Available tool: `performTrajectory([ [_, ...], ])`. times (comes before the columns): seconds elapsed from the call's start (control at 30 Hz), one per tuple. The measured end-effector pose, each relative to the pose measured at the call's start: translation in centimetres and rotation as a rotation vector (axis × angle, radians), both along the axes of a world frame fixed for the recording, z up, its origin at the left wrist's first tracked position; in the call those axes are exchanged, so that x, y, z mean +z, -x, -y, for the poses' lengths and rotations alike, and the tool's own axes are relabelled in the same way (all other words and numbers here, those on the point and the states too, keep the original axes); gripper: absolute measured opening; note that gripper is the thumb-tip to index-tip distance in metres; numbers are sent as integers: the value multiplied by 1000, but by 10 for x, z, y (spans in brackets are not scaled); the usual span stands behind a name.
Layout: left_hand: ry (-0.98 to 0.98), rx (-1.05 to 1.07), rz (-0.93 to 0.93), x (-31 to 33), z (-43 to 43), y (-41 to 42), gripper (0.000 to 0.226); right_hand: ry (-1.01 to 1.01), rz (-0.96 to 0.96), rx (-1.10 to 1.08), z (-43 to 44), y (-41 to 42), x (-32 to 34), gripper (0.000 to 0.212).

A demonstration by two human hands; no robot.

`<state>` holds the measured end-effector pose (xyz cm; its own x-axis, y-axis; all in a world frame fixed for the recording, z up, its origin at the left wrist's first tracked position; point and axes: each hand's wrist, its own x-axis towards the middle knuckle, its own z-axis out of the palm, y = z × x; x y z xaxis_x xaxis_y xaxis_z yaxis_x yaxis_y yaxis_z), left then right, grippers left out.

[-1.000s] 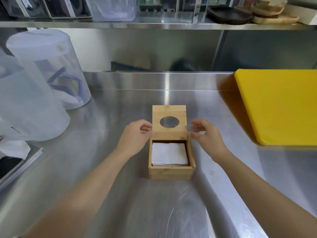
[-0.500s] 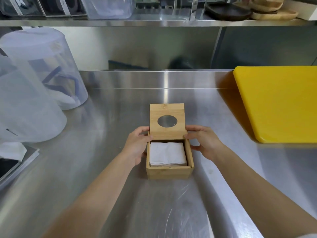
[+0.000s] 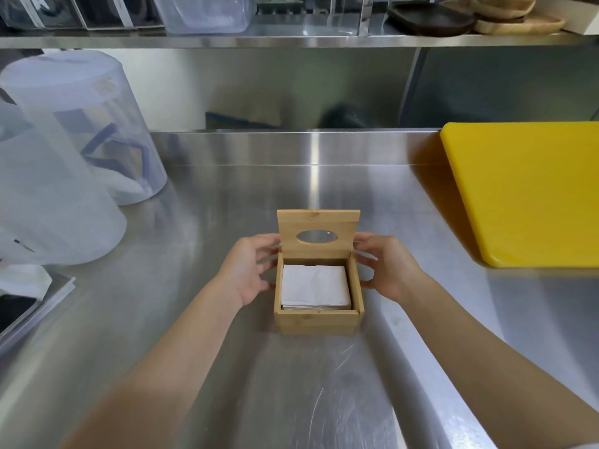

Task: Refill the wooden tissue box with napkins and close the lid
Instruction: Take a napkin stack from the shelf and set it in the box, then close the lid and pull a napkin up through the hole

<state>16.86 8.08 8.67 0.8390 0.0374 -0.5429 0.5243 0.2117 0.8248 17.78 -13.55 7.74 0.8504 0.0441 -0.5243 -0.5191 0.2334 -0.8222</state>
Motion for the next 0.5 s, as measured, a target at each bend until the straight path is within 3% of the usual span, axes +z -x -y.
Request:
performTrajectory([
  [0.07,60,-73,-110,-2,-7,-4,49,-67,-96,-10,4,0,0,31],
  [0.13,138,-186,-196,-2,-10,-6,79,-65,-176,115,5,-1,1,60],
  [0.2,192,-288,-228,-1,-9,-5,88,-38,-223,254,4,-2,4,78],
  [0.3,182,-366,-209,0,-8,-4,75,-40,-223,342,5,-1,8,76],
  [0.43,202,-385,-164,0,-12,-1,29,-52,-139,358,7,6,14,29],
  [0.5,183,-389,-154,-2,-13,1,17,-6,-113,340,4,10,15,22],
])
